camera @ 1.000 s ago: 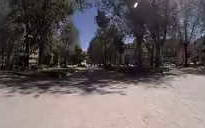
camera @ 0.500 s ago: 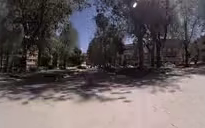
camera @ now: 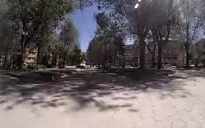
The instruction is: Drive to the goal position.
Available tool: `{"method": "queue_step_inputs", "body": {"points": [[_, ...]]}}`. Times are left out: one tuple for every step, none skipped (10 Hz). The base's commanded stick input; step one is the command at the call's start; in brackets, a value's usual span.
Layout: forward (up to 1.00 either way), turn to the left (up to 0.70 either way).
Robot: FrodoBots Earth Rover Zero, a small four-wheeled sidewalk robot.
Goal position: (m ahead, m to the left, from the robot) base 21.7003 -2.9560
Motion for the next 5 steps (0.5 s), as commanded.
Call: {"method": "queue_step_inputs", "body": {"points": [[0.7, 0.01], [0.7, 0.01], [0.7, 0.01], [0.7, 0.01], [0.7, 0.01]]}}
